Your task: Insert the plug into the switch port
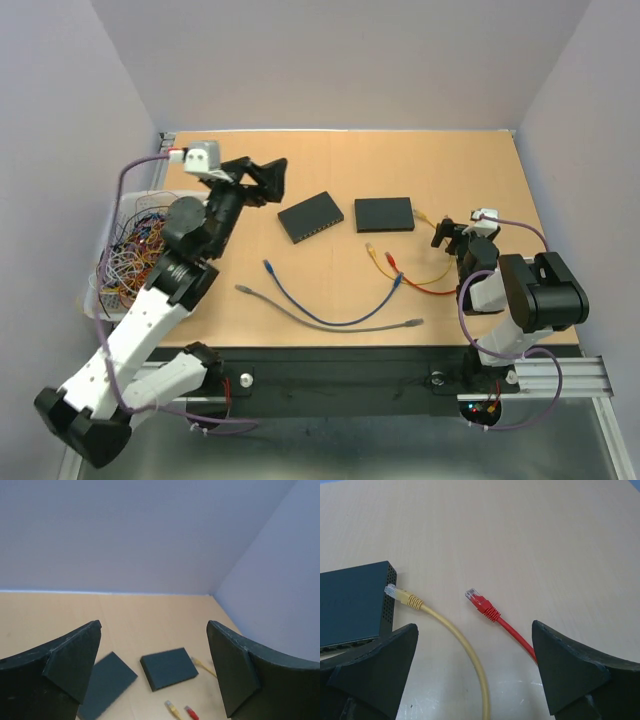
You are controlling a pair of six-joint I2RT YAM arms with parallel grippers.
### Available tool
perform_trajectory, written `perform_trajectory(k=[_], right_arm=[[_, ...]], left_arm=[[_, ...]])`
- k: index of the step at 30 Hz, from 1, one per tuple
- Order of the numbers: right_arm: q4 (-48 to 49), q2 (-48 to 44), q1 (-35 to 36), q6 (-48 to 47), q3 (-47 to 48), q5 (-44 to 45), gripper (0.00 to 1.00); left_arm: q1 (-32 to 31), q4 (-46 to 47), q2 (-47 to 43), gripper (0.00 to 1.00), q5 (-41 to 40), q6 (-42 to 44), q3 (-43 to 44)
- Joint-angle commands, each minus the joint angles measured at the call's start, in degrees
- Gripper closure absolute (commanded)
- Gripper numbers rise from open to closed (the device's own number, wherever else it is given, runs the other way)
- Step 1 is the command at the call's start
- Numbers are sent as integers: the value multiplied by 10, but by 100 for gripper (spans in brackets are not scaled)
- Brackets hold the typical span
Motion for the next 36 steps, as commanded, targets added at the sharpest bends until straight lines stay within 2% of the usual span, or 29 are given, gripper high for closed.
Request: perform_trajectory(k=[1, 4, 7, 12, 15, 17, 18, 20, 21, 24, 25, 27, 31, 32, 33, 34, 36], right_arm=[[25, -4, 0, 0, -2, -3, 0], [26, -5, 1, 0, -1, -3, 0], [25, -4, 0, 1, -1, -2, 0], [25, -4, 0, 1, 0, -3, 0], [19, -12, 1, -2, 0, -1, 0], [-49, -80, 13, -16, 27, 5, 0], [-148, -102, 14, -19, 49, 5, 0], [-210, -148, 17, 0, 98, 15, 0], [-275, -190, 18, 21, 116, 19, 0], [-409, -237, 18, 138, 195, 10, 0], [-413, -262, 18, 210, 199, -37, 0], [-418, -288, 18, 275, 184, -81, 0], [-448, -283, 19, 332, 192, -228, 0], [-468, -273, 24, 319, 205, -246, 1], [-563, -258, 34, 295, 228, -250, 3], [-618, -242, 71, 236, 291, -224, 13], [-733, -191, 118, 188, 339, -184, 16]], left_arm=[[7, -104, -46, 1, -77, 90, 8], [7, -167, -41, 1, -79, 146, 16], [7, -183, -38, 1, -78, 172, 10], [7, -125, -47, 1, -54, 153, -41], [8, -135, -33, 3, -56, 144, -48], [7, -138, -24, 3, -64, 137, -46], [7, -140, -23, 3, -64, 136, -46], [7, -143, -22, 4, -69, 132, -44], [7, -143, -24, 4, -71, 129, -45], [7, -141, -33, 4, -75, 126, -50], [8, -139, -34, 4, -76, 124, -52], [7, -139, -36, 5, -74, 122, -55], [7, -138, -34, 6, -58, 113, -60], [7, -138, -33, 6, -56, 113, -61], [7, -138, -33, 6, -54, 112, -60], [7, -139, -32, 6, -51, 111, -61], [7, -142, -30, 6, -50, 109, -59]])
